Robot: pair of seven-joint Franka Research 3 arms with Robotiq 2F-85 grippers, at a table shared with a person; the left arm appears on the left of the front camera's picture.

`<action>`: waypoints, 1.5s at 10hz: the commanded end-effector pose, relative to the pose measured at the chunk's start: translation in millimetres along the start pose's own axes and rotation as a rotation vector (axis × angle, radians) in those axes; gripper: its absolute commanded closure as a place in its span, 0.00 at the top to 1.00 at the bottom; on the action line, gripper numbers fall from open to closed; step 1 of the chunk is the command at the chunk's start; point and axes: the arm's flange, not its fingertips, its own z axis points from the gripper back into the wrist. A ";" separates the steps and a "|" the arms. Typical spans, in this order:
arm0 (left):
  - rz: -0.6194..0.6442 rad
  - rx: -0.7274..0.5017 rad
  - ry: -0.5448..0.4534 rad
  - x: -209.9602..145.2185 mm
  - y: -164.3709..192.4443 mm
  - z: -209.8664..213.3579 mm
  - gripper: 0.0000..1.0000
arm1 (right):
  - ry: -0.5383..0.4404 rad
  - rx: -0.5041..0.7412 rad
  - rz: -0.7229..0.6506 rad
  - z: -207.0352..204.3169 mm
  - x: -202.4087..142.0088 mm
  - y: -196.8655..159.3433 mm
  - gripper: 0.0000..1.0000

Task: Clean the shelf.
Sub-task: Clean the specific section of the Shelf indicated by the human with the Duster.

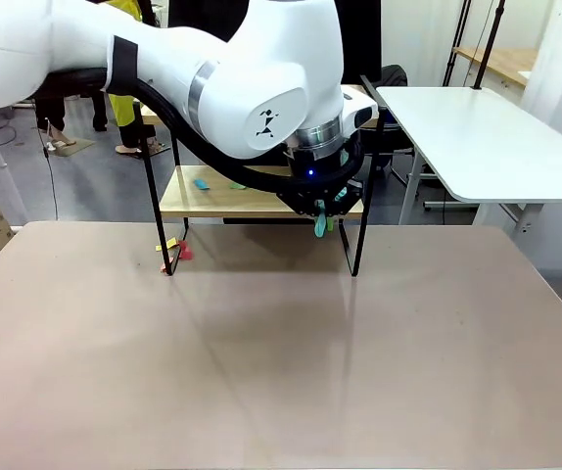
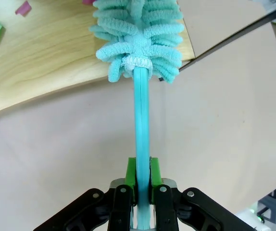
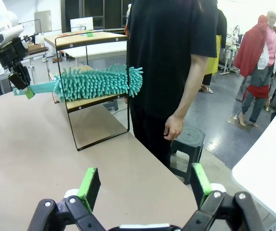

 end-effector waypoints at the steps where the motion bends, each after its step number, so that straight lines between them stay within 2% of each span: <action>1: 0.114 -0.007 -0.048 3.7 19.2 12.1 0.13 | -0.004 0.000 0.006 -1.0 3.2 0.4 1.00; 2: 0.150 0.008 -0.067 3.8 28.0 14.5 0.13 | -0.004 0.000 0.006 -1.0 3.2 0.4 1.00; 7: 0.151 0.068 0.005 -12.9 78.1 2.0 0.13 | -0.004 0.000 0.006 -1.0 3.2 0.4 1.00; 12: 0.169 0.151 0.027 -33.9 145.5 18.1 0.13 | -0.004 0.000 0.006 -1.0 3.2 0.4 1.00; 15: 0.197 0.268 0.022 -45.1 189.8 30.5 0.13 | -0.004 0.000 0.006 -1.0 3.2 0.4 1.00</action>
